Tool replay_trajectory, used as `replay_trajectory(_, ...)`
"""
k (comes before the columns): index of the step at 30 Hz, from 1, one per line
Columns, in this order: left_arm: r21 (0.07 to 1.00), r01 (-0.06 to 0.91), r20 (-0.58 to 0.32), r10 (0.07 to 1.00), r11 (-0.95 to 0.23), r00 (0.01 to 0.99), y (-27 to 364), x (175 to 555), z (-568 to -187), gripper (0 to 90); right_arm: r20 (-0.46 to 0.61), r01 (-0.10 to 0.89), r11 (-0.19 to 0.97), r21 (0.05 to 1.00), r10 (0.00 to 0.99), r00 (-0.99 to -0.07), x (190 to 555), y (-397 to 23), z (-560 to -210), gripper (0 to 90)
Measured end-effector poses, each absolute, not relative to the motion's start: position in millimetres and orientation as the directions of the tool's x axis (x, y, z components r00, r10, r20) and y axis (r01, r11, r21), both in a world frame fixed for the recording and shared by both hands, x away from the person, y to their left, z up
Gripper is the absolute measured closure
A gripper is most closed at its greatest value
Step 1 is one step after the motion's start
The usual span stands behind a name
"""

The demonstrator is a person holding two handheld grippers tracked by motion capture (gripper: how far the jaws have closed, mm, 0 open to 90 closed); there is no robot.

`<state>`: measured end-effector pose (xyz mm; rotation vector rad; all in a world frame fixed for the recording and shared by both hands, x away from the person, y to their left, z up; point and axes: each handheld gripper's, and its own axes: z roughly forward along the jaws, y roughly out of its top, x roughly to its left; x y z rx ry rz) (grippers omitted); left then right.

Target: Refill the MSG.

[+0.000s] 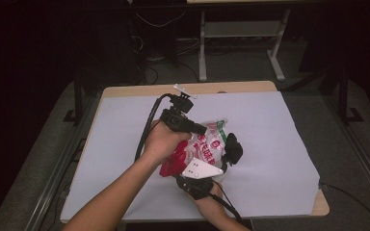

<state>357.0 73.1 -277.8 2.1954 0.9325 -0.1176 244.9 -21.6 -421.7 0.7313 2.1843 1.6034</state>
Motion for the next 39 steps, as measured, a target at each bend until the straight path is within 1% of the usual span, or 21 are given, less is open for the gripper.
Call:
replay_trajectory(12,0.586,0.649,-0.331,0.588,-0.485,0.738,68.6,357.7,-277.3,89.8,0.035,0.206,0.227,0.952,0.585,-0.810,245.6,-21.5,-421.1,90.0)
replay_trajectory(39,0.589,0.646,-0.325,0.589,-0.486,0.740,64.9,357.1,-276.5,89.8,0.035,0.204,0.224,0.953,0.586,-0.810,245.2,-21.5,-419.5,90.0)
